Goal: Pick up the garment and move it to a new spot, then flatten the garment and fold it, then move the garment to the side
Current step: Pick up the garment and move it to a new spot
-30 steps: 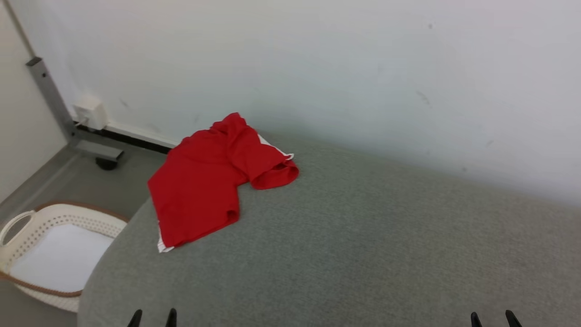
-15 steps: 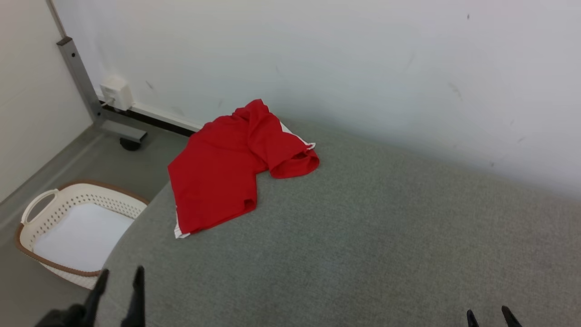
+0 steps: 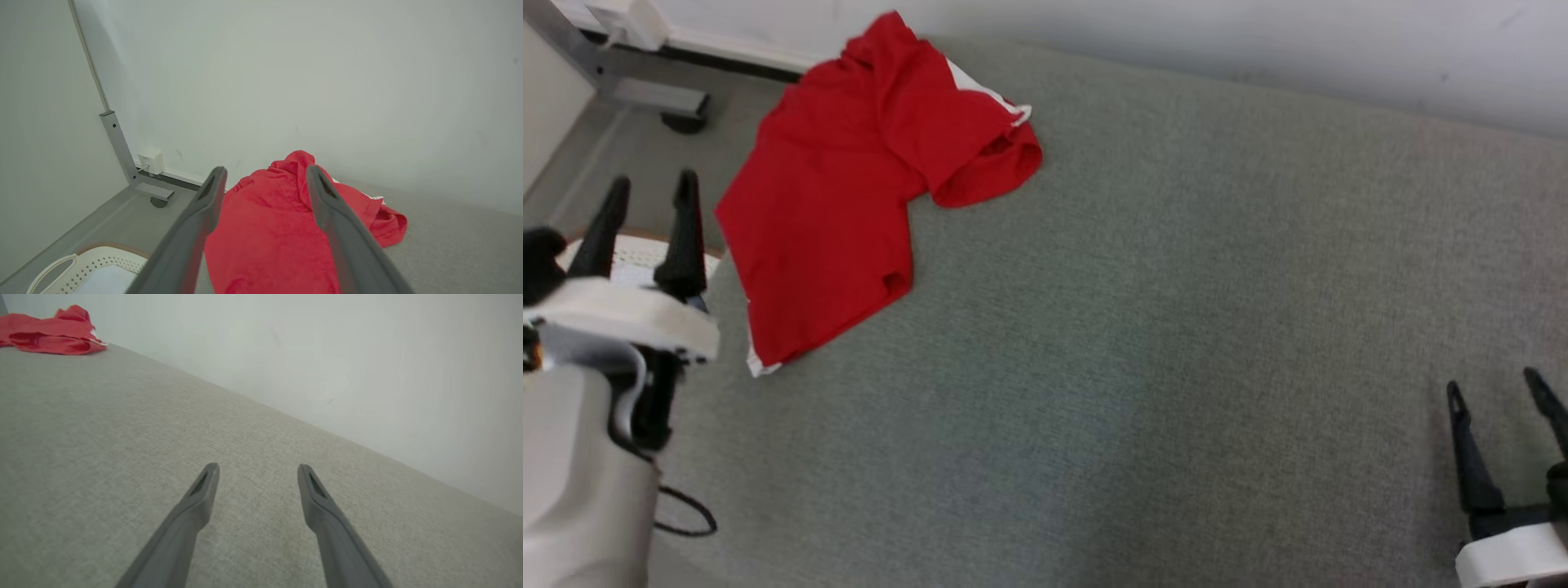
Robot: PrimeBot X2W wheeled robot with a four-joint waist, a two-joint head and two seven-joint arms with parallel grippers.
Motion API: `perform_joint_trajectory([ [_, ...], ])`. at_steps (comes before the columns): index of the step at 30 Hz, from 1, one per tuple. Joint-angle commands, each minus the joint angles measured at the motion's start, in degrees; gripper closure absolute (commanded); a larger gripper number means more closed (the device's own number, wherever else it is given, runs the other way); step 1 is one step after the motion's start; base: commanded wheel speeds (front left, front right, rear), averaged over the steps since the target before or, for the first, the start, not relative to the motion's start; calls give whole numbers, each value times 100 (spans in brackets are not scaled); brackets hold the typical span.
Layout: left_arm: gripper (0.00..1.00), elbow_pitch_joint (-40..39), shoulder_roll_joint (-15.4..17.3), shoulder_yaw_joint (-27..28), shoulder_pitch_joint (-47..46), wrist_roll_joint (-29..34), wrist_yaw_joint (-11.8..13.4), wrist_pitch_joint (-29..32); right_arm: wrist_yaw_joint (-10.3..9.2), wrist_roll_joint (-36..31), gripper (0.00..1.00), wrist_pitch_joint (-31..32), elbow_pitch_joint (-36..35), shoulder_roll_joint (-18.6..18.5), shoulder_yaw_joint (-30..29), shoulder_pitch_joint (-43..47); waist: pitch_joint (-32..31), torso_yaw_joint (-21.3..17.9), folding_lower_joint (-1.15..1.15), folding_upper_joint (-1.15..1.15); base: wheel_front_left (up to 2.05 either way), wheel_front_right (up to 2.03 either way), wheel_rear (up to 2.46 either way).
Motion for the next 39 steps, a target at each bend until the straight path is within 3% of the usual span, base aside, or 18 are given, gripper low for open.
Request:
perform_joint_trajectory([
  [1,0,226,84,-86,-353,-48,11,1,-13,-45,0,80,-201,-102,-62,-140,816,-309,-2,0,0,0,0],
  [7,0,1224,228,-694,-1622,-464,10,130,-13,-109,0,517,-1158,-407,-302,-324,1565,-537,-2,0,0,0,0],
  [15,0,2133,299,-1544,-2632,-1181,10,425,-13,-9,0,979,-2145,-579,-522,-292,2138,-727,-2,0,0,0,0],
  [30,0,2828,428,-2597,-3275,-2064,10,776,-13,35,0,1034,-2433,-487,-573,-63,2358,-992,-2,0,0,0,0],
  [31,56,2848,424,-2683,-3266,-2117,8,827,-13,37,0,1028,-2436,-488,-583,-53,2357,-1000,-2,0,0,0,0],
  [32,100,2857,420,-2781,-3266,-2135,8,875,-13,38,0,1024,-2436,-486,-590,-41,2353,-1005,-2,0,0,0,0],
  [39,100,2508,453,-3288,-3142,-2680,-6,909,-13,52,0,1024,-2399,-472,-591,-35,2204,-1027,-2,0,0,0,0],
])
